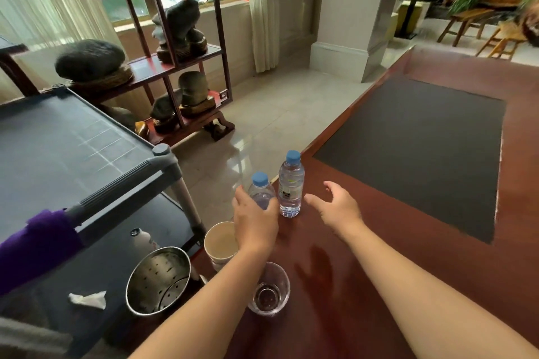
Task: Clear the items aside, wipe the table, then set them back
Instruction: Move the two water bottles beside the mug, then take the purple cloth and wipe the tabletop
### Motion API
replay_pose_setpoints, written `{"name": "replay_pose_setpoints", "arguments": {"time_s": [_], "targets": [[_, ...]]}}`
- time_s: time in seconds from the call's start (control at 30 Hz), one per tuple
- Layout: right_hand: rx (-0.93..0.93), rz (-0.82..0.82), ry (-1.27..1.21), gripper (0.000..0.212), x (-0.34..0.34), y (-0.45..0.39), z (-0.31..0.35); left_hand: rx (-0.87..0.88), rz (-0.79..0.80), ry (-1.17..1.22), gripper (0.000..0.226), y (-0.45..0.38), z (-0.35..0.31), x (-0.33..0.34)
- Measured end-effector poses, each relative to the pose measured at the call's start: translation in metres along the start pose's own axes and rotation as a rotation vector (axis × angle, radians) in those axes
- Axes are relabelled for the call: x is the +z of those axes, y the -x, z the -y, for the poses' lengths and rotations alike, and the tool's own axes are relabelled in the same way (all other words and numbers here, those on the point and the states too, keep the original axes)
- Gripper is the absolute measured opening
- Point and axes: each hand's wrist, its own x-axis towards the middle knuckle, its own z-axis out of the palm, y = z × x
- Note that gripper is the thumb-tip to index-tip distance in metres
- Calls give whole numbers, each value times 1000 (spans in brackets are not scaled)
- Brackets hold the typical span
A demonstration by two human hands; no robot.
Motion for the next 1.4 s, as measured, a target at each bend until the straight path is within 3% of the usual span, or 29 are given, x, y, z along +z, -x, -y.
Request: {"name": "replay_pose_setpoints", "arguments": {"time_s": [0.17,0.23,0.33,0.6,0.9,1.13,1.4], "targets": [[-87,-74,112,60,-27,39,17,265,16,-326,55,29,-5,-43],[-141,-75,131,55,-31,55,27,388,16,-530,53,39,-4,-63],[-240,-62,132,48,-32,82,48,443,-17,-636,55,60,0,-98],[-555,60,69,32,4,140,134,335,-217,-867,56,86,40,-219],[-737,246,73,38,120,183,232,66,-357,-902,55,96,119,-345],[-697,388,124,43,208,182,267,-97,-371,-845,55,68,178,-397],[-605,440,164,50,271,151,294,-189,-354,-543,60,-10,196,-406]]}}
